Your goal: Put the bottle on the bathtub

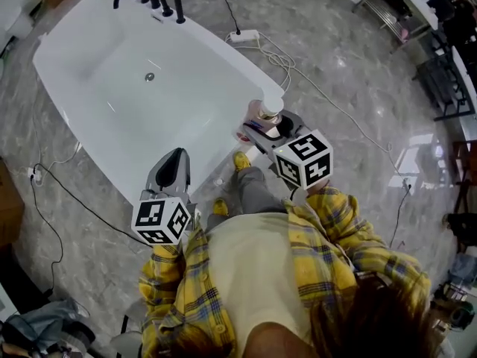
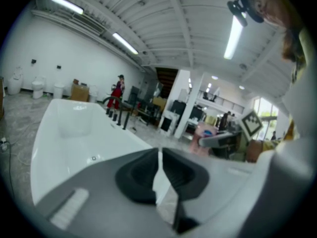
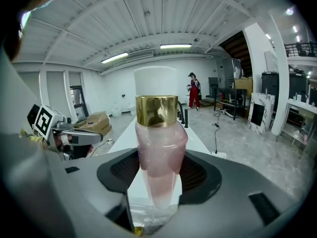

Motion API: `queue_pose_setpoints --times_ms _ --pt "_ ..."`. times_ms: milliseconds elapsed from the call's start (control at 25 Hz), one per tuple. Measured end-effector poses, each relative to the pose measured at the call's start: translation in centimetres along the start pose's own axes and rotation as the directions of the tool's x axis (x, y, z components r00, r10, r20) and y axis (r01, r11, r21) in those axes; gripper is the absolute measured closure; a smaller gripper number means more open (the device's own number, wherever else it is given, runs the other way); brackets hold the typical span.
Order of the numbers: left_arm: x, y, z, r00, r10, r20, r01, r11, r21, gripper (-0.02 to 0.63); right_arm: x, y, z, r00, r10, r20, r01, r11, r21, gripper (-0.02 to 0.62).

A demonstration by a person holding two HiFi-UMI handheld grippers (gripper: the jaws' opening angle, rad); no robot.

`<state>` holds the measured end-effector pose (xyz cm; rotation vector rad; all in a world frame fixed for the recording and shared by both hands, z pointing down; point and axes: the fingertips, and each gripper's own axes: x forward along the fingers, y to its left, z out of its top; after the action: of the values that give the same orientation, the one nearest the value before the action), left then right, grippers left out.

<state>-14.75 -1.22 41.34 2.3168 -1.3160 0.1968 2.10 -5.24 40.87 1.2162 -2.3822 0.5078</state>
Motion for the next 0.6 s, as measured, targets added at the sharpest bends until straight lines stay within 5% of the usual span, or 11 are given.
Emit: queue_pose_setpoints --times_ms 600 --pt "10.7 0.6 0.3 0.996 0.074 -0.044 -0.075 0.997 -0.028 0.578 7.3 -9.7 0.6 0.994 0.087 -0.065 -0.088 0.996 -0.012 0.350"
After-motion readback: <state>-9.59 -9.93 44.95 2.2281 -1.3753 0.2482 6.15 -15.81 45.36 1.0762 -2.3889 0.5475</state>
